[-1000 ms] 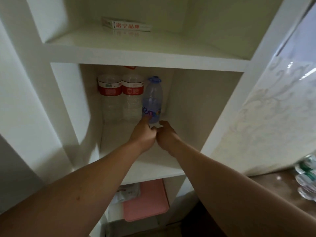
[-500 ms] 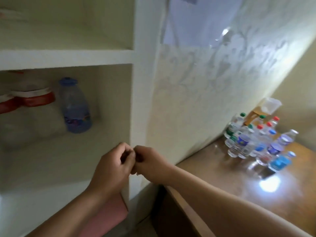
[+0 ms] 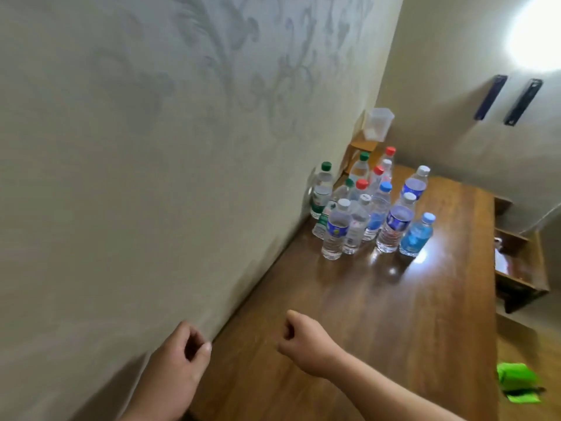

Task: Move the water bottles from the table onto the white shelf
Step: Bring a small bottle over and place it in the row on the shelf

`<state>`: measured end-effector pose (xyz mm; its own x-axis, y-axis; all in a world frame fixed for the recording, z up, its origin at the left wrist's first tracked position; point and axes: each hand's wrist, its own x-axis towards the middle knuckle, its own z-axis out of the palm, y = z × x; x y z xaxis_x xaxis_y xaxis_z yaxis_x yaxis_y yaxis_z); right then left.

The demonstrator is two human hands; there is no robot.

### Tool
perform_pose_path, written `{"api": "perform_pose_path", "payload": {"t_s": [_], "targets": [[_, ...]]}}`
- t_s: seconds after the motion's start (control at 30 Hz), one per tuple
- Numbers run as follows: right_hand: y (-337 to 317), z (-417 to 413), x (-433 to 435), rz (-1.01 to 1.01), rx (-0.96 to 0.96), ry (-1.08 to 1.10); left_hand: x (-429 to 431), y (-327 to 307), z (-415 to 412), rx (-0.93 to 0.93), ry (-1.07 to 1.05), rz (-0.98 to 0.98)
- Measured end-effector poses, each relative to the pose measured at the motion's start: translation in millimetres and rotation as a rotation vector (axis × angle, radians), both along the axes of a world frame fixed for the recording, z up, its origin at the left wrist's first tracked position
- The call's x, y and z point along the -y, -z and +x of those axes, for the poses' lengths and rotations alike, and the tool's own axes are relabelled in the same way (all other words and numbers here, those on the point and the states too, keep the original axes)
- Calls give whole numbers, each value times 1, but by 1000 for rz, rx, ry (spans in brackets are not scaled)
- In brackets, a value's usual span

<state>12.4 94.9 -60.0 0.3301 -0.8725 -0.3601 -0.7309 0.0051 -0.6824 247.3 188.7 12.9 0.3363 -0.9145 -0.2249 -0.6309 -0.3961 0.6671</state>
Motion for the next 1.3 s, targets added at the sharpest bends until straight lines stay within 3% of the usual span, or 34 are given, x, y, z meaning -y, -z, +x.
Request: {"api": "perform_pose_path", "payload": {"t_s": [0.13, 0.23, 0.43, 0.6, 0.8, 0.93, 1.13, 1.3], "targets": [[45, -60, 28, 67, -30, 91, 42, 37, -18, 106, -31, 159], [62, -100, 48, 68, 23, 182, 78, 58, -40, 163, 25, 118], [82, -178, 76, 48, 92, 416, 142, 82, -123, 76, 173, 161], [91, -232, 102, 2, 130, 556, 199, 96, -191, -26, 354, 65], [59, -185, 167, -215, 203, 397, 300, 82, -230, -191, 188, -146], [53, -141, 196, -318, 279, 452, 342, 73, -236, -263, 240, -144], [66, -120, 193, -313, 303, 500, 339, 75, -230, -181, 278, -239], [52, -108, 183, -356, 235, 350, 285, 49, -195, -169, 272, -242]]}}
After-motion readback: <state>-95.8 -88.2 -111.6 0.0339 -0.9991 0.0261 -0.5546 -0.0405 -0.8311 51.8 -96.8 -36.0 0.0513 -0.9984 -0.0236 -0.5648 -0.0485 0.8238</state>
